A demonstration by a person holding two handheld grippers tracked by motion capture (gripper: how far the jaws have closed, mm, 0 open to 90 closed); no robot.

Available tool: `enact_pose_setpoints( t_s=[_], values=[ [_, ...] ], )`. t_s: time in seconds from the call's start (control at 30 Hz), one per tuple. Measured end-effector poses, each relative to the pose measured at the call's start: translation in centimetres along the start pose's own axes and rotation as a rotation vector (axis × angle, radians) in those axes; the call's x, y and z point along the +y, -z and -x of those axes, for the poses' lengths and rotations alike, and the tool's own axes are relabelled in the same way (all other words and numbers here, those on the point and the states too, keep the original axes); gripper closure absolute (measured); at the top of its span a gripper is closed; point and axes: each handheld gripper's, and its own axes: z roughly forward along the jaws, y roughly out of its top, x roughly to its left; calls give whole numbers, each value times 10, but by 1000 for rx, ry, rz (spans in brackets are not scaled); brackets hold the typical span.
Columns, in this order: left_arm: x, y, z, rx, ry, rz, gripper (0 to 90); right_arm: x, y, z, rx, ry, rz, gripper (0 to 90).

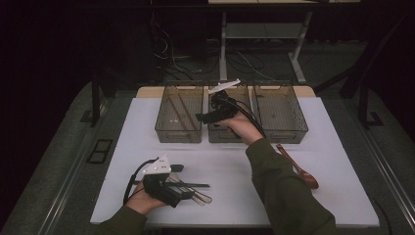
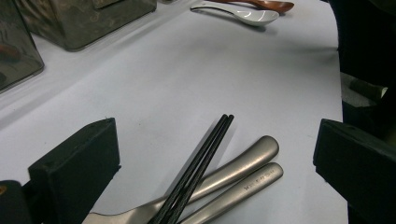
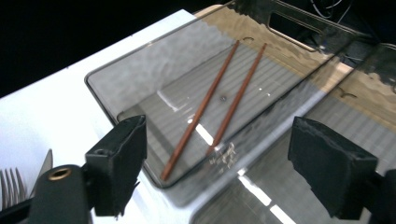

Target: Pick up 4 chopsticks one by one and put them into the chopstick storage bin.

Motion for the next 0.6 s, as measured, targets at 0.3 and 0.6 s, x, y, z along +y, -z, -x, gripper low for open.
enact_pose_setpoints(
  t_s=[0.3,0.6],
  values=[
    [0,0,0,0,1,-4,0,-24,34,9,-2,-28,31,185],
    [-1,1,-2,-2,4,0,0,-58,67,15,12,-60,60,173]
  ],
)
